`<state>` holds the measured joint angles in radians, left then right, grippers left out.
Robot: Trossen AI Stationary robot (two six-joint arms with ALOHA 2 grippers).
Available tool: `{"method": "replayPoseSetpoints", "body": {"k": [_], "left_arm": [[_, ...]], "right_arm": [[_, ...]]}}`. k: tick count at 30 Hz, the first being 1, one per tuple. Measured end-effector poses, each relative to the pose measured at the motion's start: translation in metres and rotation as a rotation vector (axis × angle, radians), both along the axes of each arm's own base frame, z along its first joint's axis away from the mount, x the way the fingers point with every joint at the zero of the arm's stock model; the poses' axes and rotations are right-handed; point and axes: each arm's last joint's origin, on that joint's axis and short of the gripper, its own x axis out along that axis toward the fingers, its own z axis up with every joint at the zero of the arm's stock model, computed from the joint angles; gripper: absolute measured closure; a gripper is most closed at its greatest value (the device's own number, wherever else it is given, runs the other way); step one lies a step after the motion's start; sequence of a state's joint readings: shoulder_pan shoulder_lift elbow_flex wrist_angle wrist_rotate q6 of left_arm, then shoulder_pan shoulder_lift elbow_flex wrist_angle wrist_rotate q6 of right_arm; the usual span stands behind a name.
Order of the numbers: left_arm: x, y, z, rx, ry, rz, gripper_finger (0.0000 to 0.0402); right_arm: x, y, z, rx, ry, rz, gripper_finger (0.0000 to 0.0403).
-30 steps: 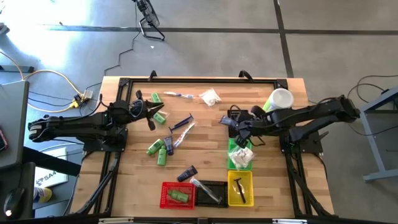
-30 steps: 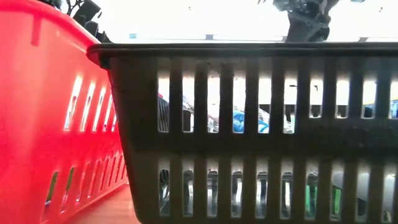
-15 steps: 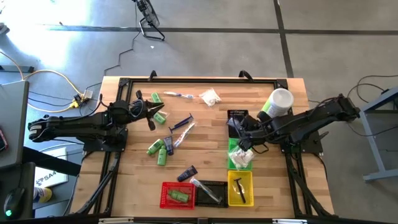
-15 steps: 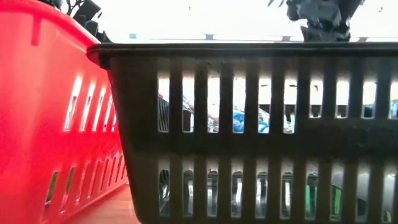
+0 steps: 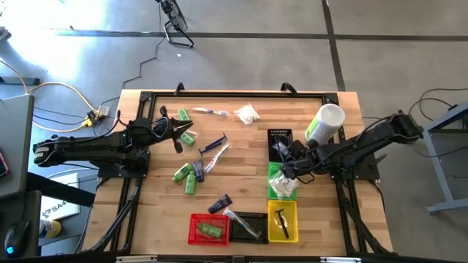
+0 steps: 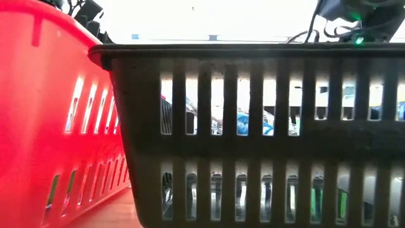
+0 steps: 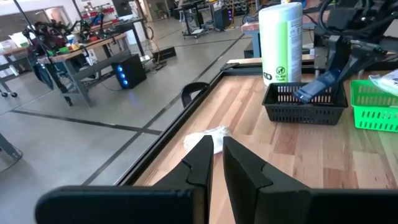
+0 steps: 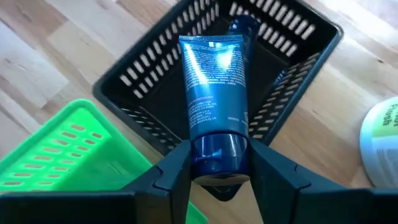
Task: Pick & Place Travel size toiletries
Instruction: Put the blue shaving cream into the top black bin
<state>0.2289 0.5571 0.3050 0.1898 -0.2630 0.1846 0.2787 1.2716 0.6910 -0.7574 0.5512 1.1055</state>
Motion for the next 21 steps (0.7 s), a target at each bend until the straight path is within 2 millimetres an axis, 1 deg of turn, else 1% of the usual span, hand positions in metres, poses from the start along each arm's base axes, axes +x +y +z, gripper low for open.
{"method": "replayPoseSetpoints", "body": {"k": [10, 15, 21], "left_arm": [[0.000, 0.000, 0.000, 0.000, 0.000, 0.000, 0.0371], [0.000, 0.000, 0.000, 0.000, 0.000, 0.000, 0.0371], [0.000, 0.000, 0.000, 0.000, 0.000, 0.000, 0.0371]], "right_arm": [[0.001, -0.002, 0.000, -0.065, -0.036, -0.026, 0.0272], [0.002, -0.007, 0.000, -0.060, -0.049, -0.065, 0.0261], [0.004, -0.010, 0.001, -0.056, -0.059, -0.080, 0.0261]]}}
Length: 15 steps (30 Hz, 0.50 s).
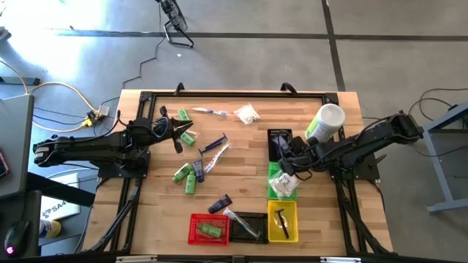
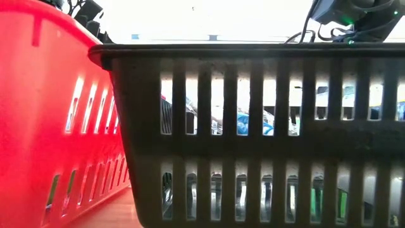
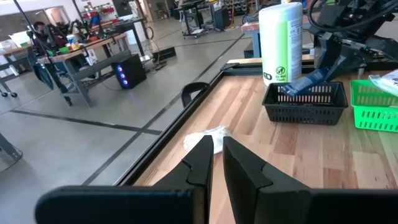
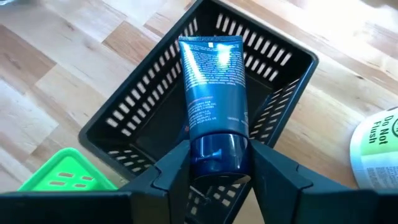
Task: Pick & Place Travel size toiletries
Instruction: Put the blue shaving cream into the top black bin, then put the cotton pack into the green bin
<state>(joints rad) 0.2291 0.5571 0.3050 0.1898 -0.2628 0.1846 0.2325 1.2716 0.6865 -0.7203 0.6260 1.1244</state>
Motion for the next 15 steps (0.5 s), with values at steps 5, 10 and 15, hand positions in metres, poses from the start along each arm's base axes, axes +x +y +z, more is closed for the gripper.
{"method": "replayPoseSetpoints", "body": {"k": [5, 10, 15], "left_arm": [[0.0000, 0.0000, 0.0000, 0.000, 0.000, 0.000, 0.0371], [0.0000, 0.0000, 0.0000, 0.000, 0.000, 0.000, 0.0371], [0.0000, 0.0000, 0.0000, 0.000, 0.000, 0.000, 0.0371]], "right_arm": [[0.0001, 0.0003, 0.0000, 0.003, 0.002, 0.004, 0.0246], [0.0000, 0.0003, 0.0001, 0.001, 0.001, 0.004, 0.0224], [0.0000, 0.0002, 0.0002, -0.004, 0.001, 0.004, 0.0229]]}}
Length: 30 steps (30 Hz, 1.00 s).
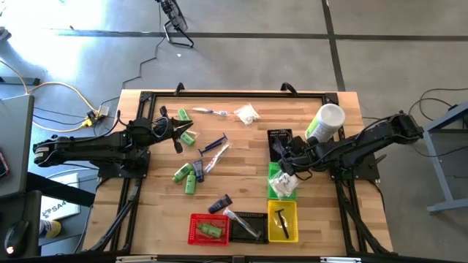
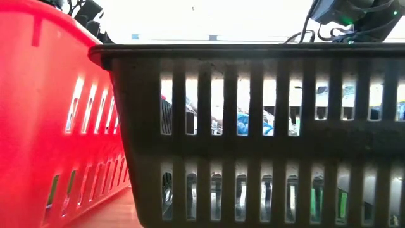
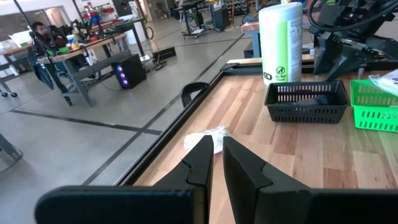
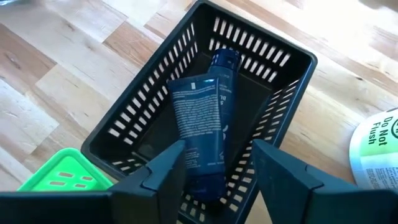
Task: Pick & Place Travel size toiletries
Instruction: Put the cotton pack into the green bin
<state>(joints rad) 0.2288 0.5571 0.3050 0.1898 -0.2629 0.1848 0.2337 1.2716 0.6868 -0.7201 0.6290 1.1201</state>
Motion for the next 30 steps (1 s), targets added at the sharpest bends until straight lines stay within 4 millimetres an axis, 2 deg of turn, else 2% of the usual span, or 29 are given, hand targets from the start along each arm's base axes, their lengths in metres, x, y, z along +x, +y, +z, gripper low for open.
{"method": "replayPoseSetpoints", "body": {"k": [4, 14, 22, 30], "left_arm": [[0.000, 0.000, 0.000, 0.000, 0.000, 0.000, 0.0371], [0.000, 0.000, 0.000, 0.000, 0.000, 0.000, 0.0371], [0.000, 0.000, 0.000, 0.000, 0.000, 0.000, 0.0371], [0.000, 0.000, 0.000, -0.001, 0.000, 0.000, 0.0371]], "right_arm": [[0.003, 0.001, 0.004, 0.001, -0.008, 0.015, 0.0258], [0.030, 0.008, 0.038, -0.010, -0.150, 0.180, 0.0329], [0.053, 0.014, 0.057, -0.083, -0.354, 0.371, 0.0340], [0.060, 0.018, 0.066, -0.054, -0.450, 0.468, 0.0341]]}}
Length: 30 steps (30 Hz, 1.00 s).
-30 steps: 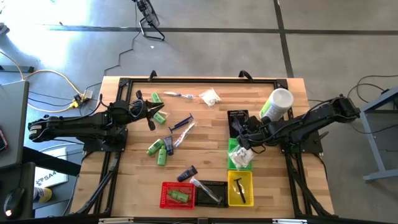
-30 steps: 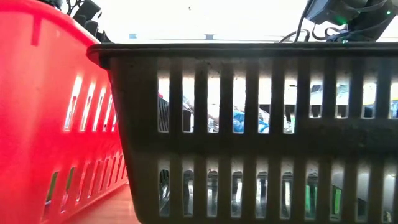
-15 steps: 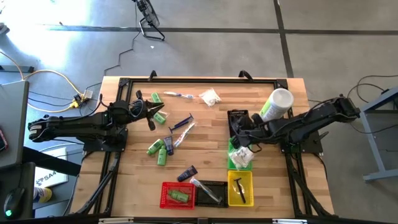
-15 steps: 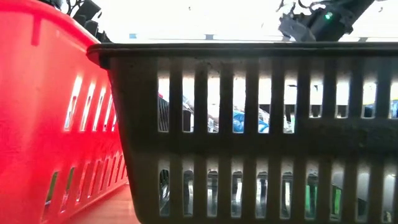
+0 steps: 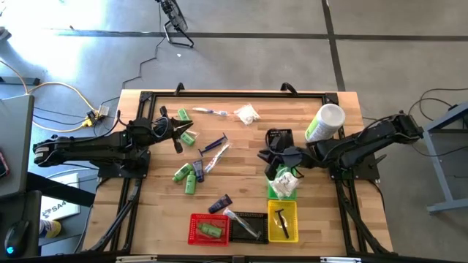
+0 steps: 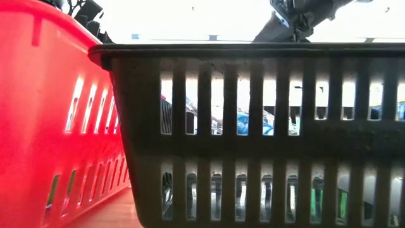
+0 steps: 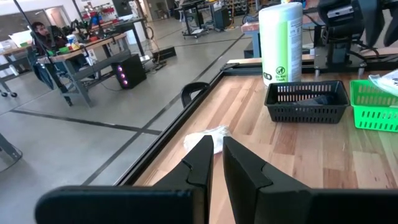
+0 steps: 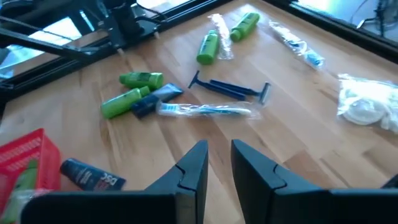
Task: Pick & Place Travel size toiletries
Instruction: Put the cotton pack into the green bin
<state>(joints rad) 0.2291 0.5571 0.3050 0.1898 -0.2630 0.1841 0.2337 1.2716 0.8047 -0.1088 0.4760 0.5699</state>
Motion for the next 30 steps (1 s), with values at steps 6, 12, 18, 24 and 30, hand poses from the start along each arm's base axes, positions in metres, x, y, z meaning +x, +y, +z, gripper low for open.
{"method": "replayPoseSetpoints", "body": {"k": [6, 12, 18, 24, 30], "left_arm": [[0.000, 0.000, -0.001, -0.009, 0.003, 0.000, 0.0371], [0.000, 0.000, -0.001, -0.028, 0.001, 0.002, 0.0371], [0.000, 0.000, -0.003, -0.047, 0.004, 0.003, 0.0371], [0.000, 0.000, -0.003, -0.059, 0.007, 0.004, 0.0371], [0.000, 0.000, -0.003, -0.059, 0.007, 0.004, 0.0371]], "right_arm": [[0.000, 0.000, 0.001, -0.053, 0.011, 0.040, 0.0337], [0.002, 0.001, 0.004, -0.052, -0.025, 0.044, 0.0338], [0.009, -0.001, 0.011, -0.069, -0.119, 0.035, 0.0346], [0.014, -0.002, 0.008, -0.129, -0.104, -0.013, 0.0366], [0.030, -0.003, 0.009, -0.156, -0.059, -0.021, 0.0390]]}}
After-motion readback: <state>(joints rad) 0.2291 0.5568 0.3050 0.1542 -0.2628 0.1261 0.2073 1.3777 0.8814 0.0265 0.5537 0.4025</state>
